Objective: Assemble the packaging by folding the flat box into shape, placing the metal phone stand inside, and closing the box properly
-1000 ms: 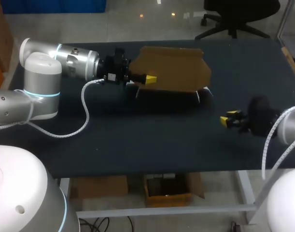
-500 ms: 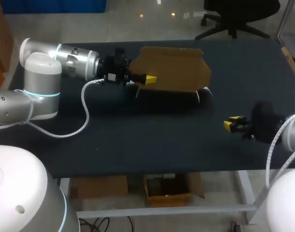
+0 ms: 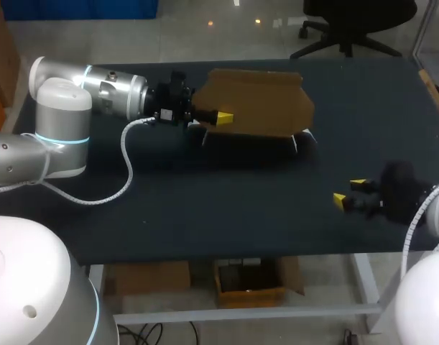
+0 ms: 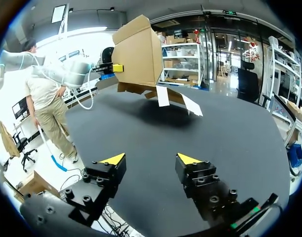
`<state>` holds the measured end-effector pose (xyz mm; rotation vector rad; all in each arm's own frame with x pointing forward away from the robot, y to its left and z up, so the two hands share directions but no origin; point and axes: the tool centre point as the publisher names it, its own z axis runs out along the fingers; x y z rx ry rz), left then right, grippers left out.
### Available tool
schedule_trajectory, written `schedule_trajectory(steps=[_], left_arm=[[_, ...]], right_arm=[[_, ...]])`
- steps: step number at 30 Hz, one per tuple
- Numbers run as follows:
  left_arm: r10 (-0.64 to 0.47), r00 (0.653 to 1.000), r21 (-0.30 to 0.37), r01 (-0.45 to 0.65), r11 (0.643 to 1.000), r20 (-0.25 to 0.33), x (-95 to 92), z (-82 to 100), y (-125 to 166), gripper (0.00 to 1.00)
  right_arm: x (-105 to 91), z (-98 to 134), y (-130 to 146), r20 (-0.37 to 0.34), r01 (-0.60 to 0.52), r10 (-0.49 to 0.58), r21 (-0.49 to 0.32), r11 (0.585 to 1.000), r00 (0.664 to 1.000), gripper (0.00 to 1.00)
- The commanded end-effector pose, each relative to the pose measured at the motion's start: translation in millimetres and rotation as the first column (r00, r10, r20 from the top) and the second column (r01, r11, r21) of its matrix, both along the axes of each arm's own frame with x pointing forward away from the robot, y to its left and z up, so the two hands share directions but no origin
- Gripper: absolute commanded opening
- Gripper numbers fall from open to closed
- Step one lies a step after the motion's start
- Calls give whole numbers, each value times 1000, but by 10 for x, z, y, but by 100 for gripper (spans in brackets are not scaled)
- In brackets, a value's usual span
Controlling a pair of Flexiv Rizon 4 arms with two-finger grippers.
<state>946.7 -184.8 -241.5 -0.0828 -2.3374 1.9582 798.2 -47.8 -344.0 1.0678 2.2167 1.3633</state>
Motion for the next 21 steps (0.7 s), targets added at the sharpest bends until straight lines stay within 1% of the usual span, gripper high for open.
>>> schedule_trajectory(steps=[1,7,9,16,18,21], left_arm=[[-2,1000,-2,2,1000,0,4,-5,1,0],[-2,1000,-2,2,1000,0,4,-5,1,0],[4,1000,10,-4,1000,19,-25,42,-9,0],[17,999,23,-18,1000,46,-117,201,-25,0],[22,997,33,-24,999,68,-153,250,-27,0],[26,996,30,-29,999,83,-197,318,-21,0]], right_arm=[[-122,33,-64,-7,-11,11,-4,1000,1000,100],[-150,35,-66,-8,-9,9,-8,1000,1000,100],[-150,35,-66,-8,-9,9,-8,1000,1000,100],[-150,35,-66,-8,-9,9,-8,1000,1000,100],[-150,35,-66,-8,-9,9,-8,1000,1000,100],[-150,35,-66,-8,-9,9,-8,1000,1000,100]])
